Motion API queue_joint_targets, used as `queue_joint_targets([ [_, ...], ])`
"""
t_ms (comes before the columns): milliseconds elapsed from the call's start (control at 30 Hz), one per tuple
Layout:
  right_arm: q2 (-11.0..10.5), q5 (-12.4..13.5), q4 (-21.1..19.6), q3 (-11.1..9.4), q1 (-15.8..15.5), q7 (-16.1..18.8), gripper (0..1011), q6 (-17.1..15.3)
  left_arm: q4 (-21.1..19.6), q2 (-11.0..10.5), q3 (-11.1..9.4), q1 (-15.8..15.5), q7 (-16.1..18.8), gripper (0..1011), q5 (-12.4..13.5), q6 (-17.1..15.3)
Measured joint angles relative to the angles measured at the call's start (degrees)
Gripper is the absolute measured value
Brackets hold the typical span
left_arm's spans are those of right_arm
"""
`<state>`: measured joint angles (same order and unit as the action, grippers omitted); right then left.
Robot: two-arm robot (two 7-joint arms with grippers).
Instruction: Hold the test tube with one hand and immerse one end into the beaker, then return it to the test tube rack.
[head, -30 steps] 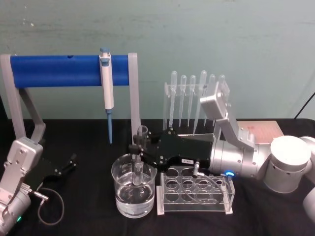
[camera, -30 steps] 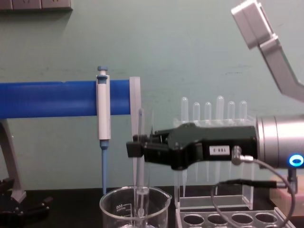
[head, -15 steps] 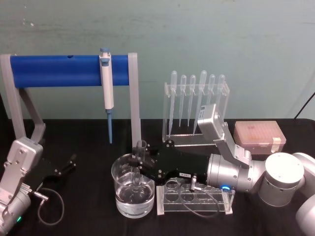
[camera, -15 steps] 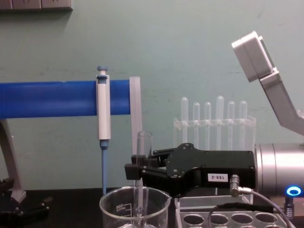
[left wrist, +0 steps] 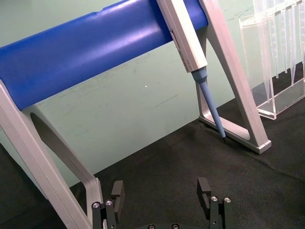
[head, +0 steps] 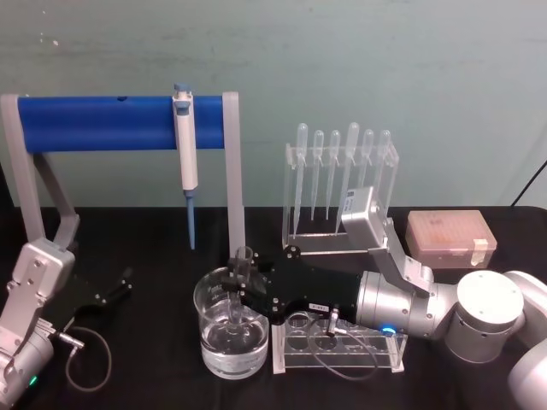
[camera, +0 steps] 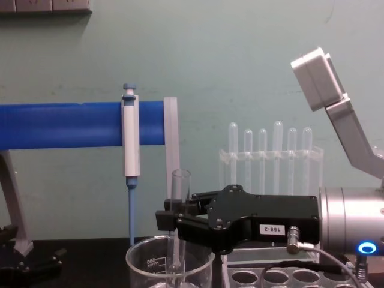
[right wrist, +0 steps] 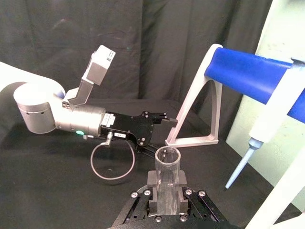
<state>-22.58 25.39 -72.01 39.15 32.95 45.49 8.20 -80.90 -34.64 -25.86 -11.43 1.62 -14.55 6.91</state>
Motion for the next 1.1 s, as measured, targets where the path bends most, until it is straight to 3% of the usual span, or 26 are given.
queue_joint_targets([
  [1100,0.7,0.2,0.8,-0.5,-0.3,0.3,224,-0.3,0.0,0.0,0.0,0.0,0.0,1000,0.0,0.0],
])
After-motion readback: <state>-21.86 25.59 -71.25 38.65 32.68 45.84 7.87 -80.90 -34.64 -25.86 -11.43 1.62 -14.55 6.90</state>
